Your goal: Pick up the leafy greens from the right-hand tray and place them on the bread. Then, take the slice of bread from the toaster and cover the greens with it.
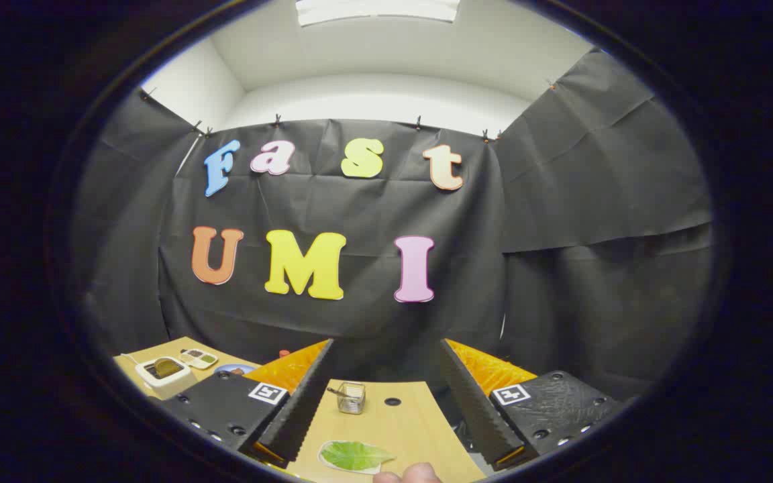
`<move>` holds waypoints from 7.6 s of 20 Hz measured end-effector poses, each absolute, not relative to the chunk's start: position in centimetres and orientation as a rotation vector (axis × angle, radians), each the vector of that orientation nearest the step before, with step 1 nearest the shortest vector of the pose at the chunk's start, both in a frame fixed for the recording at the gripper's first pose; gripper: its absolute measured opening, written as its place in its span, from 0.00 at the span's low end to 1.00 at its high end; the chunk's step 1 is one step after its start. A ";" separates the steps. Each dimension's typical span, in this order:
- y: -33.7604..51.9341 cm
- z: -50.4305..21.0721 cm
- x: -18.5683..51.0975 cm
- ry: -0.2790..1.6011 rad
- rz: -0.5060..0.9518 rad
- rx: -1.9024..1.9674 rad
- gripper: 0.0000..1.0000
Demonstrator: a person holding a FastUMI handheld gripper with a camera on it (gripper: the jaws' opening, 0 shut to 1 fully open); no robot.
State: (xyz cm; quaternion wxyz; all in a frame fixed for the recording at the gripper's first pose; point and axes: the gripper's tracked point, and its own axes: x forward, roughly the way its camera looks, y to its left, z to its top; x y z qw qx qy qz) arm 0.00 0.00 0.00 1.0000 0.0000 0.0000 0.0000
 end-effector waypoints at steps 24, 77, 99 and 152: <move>-2.8 -9.3 1.7 0.179 0.064 0.031 0.95; -1.0 -43.6 10.5 0.771 0.061 0.063 0.05; 16.8 -25.6 7.6 0.645 0.220 0.208 0.00; 39.1 -14.5 1.1 0.499 0.255 0.072 0.96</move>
